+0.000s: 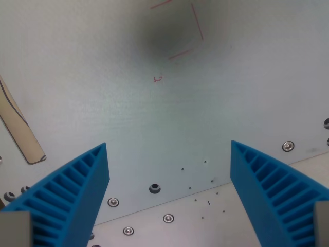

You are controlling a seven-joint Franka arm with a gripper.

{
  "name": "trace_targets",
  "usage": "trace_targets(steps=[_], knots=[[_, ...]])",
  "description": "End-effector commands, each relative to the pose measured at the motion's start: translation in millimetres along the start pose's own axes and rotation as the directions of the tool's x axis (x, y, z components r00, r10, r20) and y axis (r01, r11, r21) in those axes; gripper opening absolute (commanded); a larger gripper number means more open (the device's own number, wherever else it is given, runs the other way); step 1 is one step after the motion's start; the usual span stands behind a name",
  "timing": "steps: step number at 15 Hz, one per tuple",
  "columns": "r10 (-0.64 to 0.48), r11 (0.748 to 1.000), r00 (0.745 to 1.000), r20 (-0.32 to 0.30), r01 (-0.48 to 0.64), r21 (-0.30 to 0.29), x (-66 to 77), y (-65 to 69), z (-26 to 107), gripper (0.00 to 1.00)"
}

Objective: Move in gripper positive z

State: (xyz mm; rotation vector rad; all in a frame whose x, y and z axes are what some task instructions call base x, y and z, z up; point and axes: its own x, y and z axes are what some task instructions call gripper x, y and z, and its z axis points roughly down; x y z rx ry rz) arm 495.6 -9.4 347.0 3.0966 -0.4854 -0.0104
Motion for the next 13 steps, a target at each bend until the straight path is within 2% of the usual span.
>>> trace_targets(steps=[1, 13], knots=[[0.0, 1.0, 1.0, -0.005, 0.0, 0.001, -0.2, 0.1, 2.6, 1.0], [0.0, 1.0, 1.0, -0.005, 0.0, 0.001, 0.0, 0.0, 62.6, 1.0]])
